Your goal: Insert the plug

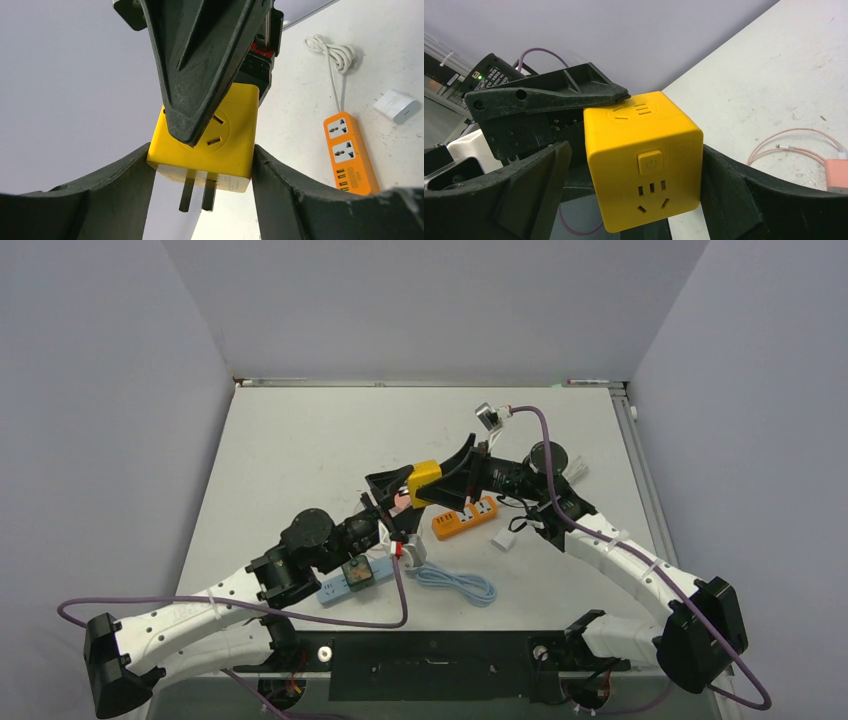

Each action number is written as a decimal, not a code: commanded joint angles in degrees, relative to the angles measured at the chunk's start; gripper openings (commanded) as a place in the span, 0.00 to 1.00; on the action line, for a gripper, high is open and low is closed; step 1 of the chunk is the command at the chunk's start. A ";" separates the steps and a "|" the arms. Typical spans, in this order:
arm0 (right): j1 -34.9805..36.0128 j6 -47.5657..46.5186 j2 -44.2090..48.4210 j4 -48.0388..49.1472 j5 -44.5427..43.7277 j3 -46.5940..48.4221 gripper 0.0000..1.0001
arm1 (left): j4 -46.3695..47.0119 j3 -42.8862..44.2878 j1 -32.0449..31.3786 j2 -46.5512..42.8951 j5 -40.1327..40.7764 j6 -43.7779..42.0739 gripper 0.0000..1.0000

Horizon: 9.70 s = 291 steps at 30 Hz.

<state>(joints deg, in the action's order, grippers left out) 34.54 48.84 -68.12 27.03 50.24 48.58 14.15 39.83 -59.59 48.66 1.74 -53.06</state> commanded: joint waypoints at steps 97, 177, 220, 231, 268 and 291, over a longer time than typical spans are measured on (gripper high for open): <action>-2.76 -34.91 -31.86 -76.54 -57.13 32.01 0.05 | -69.00 28.35 34.96 26.96 -7.51 41.32 0.95; -4.60 -35.73 -29.67 -70.00 -53.59 27.10 0.05 | -69.95 28.16 34.98 26.25 -8.24 41.20 0.94; -3.00 -32.59 -30.77 -67.60 -60.04 23.32 0.05 | -69.96 28.76 34.98 26.26 -8.91 41.10 0.94; -2.63 -31.56 -33.92 -66.80 -59.81 21.09 0.05 | -70.31 29.25 34.98 26.10 -8.84 41.02 0.94; -2.20 -31.09 -24.87 -71.53 -51.75 40.42 0.90 | -69.06 35.50 39.26 34.68 -12.70 37.43 0.96; 13.05 -48.36 -54.67 -58.85 -42.16 53.86 0.85 | -71.66 38.39 59.31 35.76 -26.36 40.34 1.00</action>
<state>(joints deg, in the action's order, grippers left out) 47.66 3.14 -121.97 -34.02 8.38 97.36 -56.58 75.79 -0.43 86.26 -22.50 -12.62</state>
